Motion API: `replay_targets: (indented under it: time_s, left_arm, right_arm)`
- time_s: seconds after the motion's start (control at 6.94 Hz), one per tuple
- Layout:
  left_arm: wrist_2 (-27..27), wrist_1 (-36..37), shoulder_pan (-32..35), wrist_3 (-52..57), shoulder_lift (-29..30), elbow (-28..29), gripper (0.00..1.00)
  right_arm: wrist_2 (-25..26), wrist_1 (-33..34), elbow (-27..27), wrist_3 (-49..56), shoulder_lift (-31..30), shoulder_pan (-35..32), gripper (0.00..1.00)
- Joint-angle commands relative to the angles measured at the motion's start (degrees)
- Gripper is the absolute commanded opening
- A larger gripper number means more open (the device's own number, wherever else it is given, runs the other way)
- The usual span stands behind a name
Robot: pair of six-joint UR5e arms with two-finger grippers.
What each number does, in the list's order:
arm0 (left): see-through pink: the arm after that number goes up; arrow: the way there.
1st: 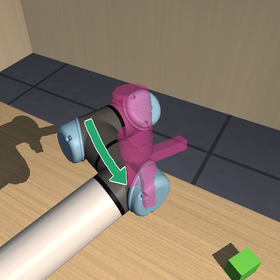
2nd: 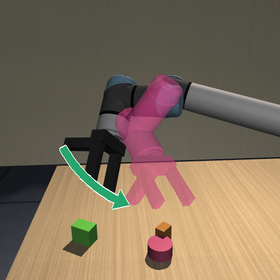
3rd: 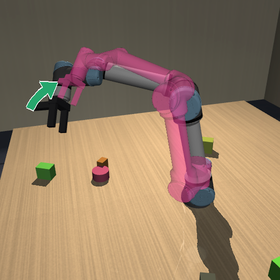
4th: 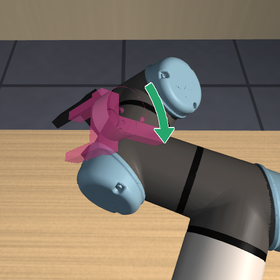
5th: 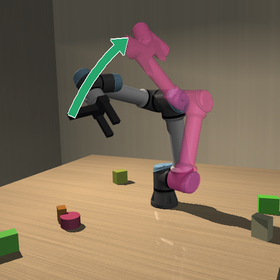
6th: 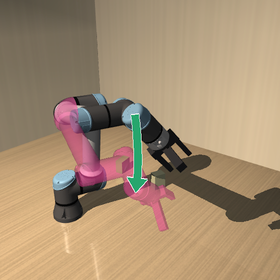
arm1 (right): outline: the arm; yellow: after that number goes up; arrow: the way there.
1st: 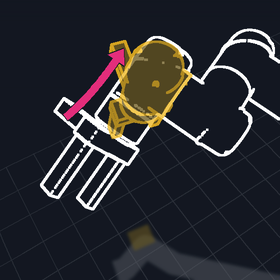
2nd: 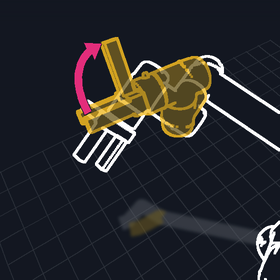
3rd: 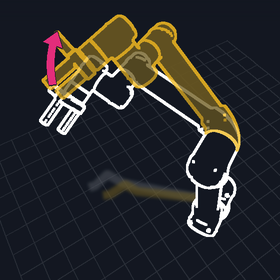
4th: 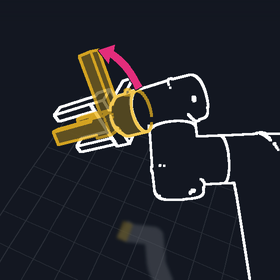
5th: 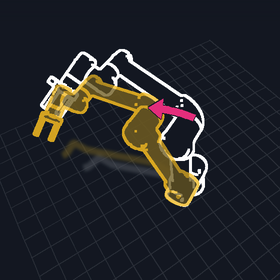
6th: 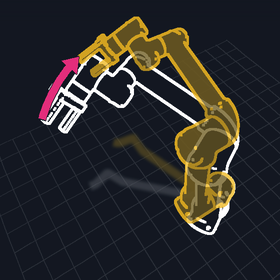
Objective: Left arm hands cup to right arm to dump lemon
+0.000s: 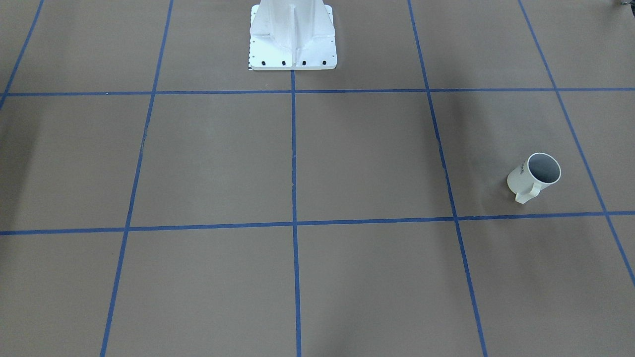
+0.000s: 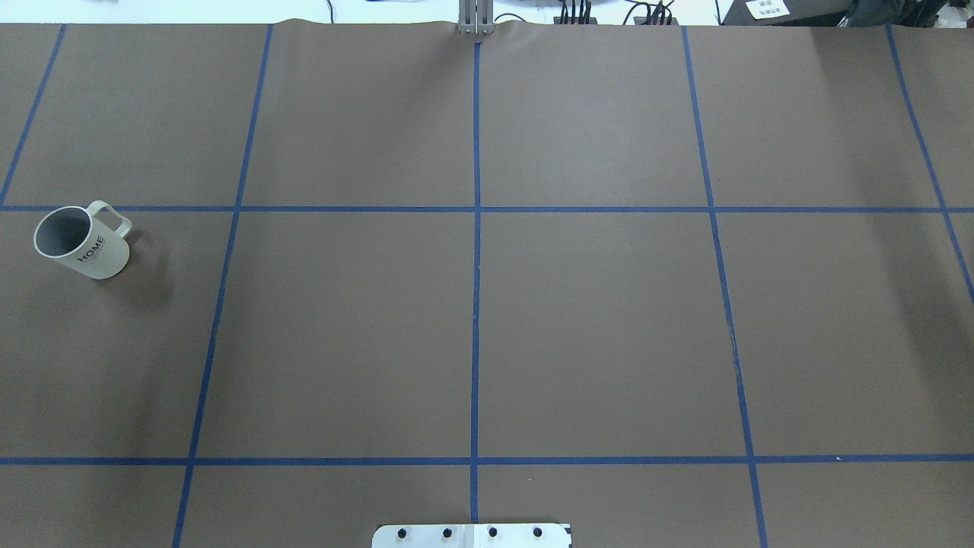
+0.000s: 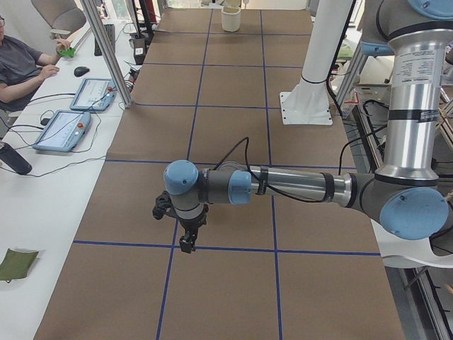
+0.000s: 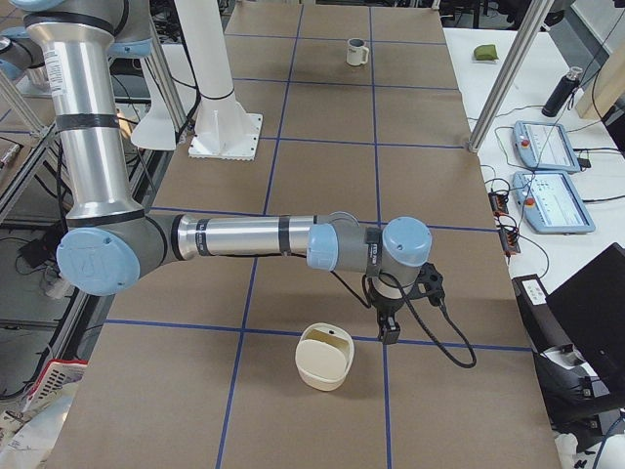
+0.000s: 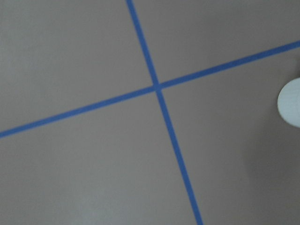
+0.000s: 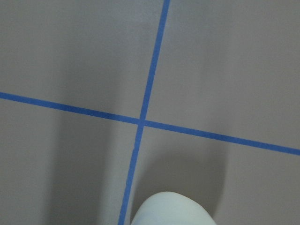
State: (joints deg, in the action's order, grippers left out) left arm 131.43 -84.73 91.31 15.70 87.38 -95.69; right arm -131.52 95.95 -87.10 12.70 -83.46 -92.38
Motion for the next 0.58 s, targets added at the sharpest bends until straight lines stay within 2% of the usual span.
replay_targets:
  time_s: [0.0,0.43]
  left_arm:
    - [2.3,-0.9,1.8,0.2,-1.2,-3.2,1.0]
    - [7.0,-1.0,1.8,-0.2,-1.3,-3.5,1.0]
  right_arm:
    - [0.1,-0.6,0.1,-0.3,-2.1,-0.8,1.0]
    - [0.3,-0.7,0.5,-0.1,-2.3,0.1,1.0]
